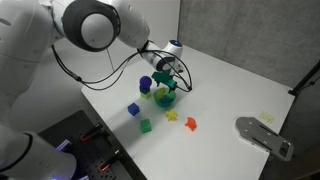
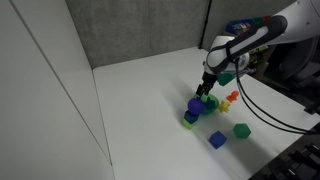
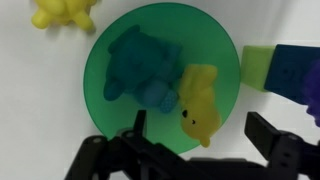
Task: Remove the yellow toy from the green bowl and put it on the table.
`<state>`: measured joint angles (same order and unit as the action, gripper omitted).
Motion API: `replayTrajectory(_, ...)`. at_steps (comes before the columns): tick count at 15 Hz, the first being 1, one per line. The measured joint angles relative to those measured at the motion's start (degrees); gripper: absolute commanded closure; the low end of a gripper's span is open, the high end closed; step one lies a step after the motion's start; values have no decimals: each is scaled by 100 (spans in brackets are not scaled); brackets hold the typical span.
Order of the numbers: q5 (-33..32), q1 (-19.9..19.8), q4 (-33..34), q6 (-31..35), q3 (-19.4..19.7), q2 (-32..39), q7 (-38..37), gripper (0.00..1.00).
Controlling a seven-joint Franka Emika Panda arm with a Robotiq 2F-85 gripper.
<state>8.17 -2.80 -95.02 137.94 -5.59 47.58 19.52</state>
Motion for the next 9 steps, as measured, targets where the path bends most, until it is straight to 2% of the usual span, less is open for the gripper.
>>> replayTrajectory(8,-89,0,647,-379,-76,541,0,0)
replayTrajectory(9,-89,0,708,-415,-80,583,0,25)
